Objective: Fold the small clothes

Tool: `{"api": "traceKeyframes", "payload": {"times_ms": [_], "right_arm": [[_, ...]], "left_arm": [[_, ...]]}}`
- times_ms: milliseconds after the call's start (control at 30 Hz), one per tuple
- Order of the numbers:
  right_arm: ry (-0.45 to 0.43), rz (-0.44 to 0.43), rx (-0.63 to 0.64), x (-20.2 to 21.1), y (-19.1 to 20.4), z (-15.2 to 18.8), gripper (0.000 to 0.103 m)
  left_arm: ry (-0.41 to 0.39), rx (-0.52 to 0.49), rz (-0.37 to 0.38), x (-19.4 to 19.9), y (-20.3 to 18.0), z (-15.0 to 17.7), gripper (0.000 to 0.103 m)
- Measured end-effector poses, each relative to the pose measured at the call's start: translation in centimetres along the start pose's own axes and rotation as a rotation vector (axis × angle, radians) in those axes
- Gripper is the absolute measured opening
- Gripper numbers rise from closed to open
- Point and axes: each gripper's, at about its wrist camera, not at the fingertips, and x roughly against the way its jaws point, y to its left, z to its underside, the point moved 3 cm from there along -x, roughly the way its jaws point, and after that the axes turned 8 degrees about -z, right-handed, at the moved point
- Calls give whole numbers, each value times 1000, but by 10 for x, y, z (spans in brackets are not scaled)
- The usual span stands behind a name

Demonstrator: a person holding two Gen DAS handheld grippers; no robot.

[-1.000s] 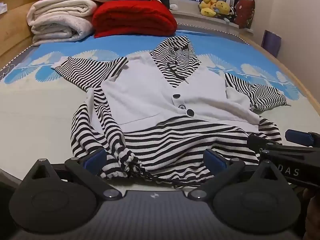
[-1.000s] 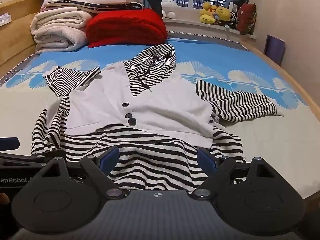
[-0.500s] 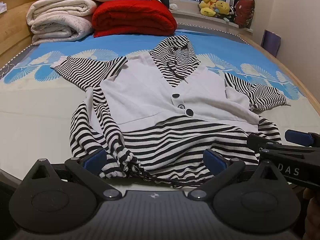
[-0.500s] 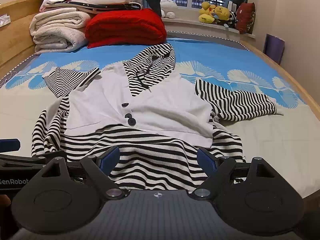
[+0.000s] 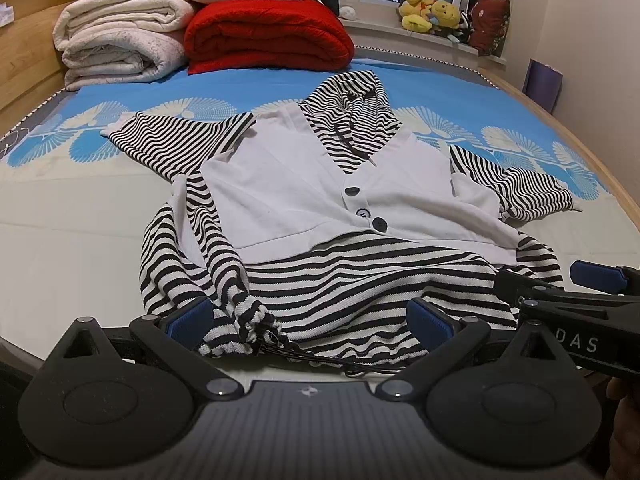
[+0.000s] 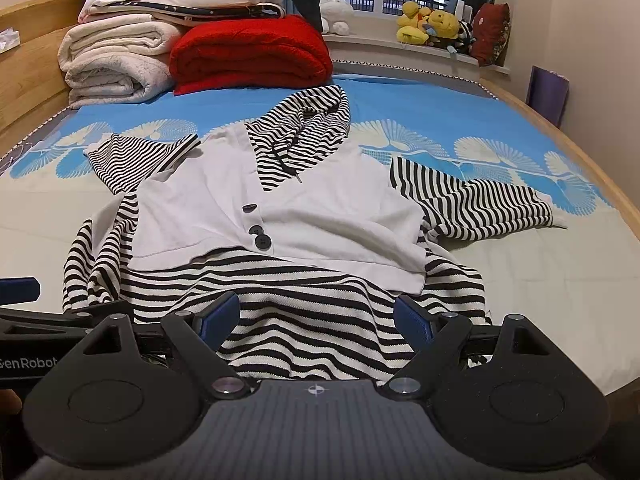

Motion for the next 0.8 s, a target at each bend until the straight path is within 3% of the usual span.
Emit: {"api": "traceKeyframes", "payload": {"times_ms": [533, 633, 800], "right_arm": [[4, 6, 3, 3, 1, -1, 85], [-6, 6, -7, 0, -2, -1, 84], [-36, 29, -26, 3, -10, -6, 84]], "left_arm": [[-20, 3, -2, -4, -3, 2, 103], [-76, 0, -17, 4, 1, -5, 103], [-266, -27, -33, 26, 13, -37, 103]]}}
